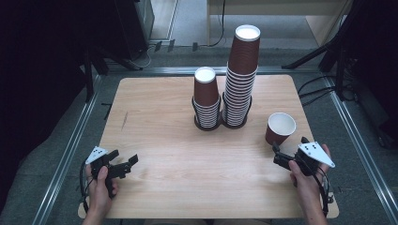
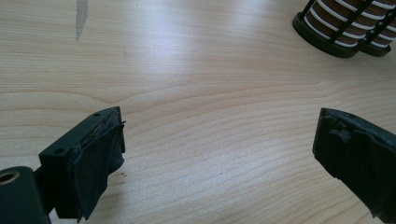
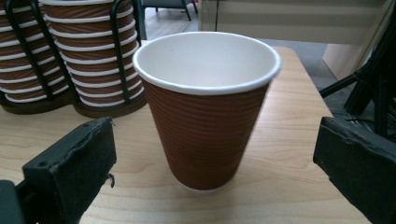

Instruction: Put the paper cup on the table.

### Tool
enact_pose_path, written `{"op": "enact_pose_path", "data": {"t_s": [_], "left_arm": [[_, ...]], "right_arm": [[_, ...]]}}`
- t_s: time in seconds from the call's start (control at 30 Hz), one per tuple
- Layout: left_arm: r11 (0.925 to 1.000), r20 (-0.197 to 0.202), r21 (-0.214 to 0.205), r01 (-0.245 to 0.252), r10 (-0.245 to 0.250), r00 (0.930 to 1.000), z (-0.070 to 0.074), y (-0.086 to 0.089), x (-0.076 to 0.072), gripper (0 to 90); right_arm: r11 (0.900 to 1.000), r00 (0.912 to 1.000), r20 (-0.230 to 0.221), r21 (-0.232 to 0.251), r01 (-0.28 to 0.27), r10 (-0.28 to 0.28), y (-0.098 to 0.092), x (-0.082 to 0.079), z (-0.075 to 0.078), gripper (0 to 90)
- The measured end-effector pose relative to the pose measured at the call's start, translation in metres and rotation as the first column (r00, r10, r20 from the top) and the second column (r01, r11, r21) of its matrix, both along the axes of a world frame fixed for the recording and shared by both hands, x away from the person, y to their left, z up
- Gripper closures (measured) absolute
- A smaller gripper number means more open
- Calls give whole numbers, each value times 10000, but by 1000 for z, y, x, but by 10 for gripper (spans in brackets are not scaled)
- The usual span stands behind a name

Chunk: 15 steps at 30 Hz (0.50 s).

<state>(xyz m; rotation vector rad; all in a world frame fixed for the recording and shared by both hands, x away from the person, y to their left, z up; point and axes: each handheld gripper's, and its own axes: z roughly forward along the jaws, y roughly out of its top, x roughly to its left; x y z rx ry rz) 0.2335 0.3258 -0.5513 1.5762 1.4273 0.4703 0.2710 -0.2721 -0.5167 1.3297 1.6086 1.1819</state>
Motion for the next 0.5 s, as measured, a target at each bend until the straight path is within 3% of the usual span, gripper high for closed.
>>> {"op": "enact_pose_path", "data": {"t_s": [0.5], "left_arm": [[10000,19,42,-8,8,10000,0,0,0,23]], "right_arm": [[9984,9972,-511,67,553,-549,-30,-21,-14,0]]}}
